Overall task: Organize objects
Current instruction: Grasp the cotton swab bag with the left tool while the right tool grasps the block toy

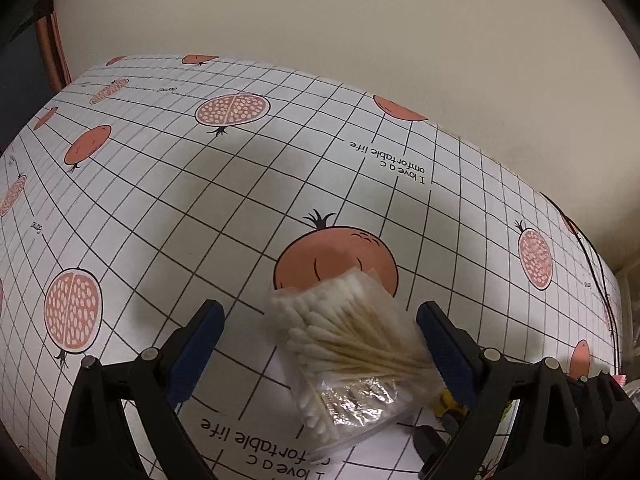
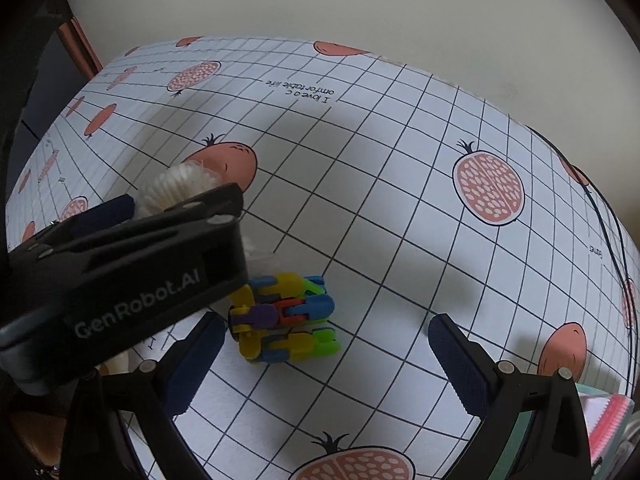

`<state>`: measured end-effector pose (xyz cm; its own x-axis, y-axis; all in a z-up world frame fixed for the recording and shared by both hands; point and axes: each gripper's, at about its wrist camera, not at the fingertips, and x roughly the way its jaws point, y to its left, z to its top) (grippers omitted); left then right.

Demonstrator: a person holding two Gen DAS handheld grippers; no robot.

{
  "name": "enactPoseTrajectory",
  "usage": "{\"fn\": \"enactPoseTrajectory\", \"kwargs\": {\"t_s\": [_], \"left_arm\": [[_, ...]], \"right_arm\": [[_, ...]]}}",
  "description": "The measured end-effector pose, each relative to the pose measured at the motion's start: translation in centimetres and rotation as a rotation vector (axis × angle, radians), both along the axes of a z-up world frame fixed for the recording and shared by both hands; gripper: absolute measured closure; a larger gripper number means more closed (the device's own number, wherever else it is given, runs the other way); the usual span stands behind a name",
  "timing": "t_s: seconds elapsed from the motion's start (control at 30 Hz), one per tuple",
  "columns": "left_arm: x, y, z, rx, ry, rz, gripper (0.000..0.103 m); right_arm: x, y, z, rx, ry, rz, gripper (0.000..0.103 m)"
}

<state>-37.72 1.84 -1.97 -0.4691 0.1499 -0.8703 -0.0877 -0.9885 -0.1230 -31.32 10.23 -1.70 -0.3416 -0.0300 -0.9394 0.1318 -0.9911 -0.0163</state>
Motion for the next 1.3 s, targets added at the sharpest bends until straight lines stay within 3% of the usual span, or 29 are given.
{"fn": "enactPoseTrajectory", "kwargs": {"t_s": [0.33, 0.67, 1.0, 1.3], "left_arm": [[0.1, -0.7, -0.1, -0.031, 0.024, -0.003, 0.008], [0.4, -1.8, 0.2, -0.091, 0.049, 0.02, 0.041], [0.6, -2.7, 0.2, -0.084, 0.066, 0.027, 0.05], [1.1, -3.4, 0.4, -0.059, 0.047, 0.042, 0.06]], "right_arm": [[0.2, 0.0, 0.0, 0.027, -0.002, 0.006, 0.007], [0.5, 0.1, 0.8, 0.032, 0.015, -0.001, 0.032], [0.3, -0.1, 1.3, 0.024, 0.018, 0.003, 0.057], [1.2, -0.4, 0.9, 0.04, 0.01, -0.012, 0.059]]}}
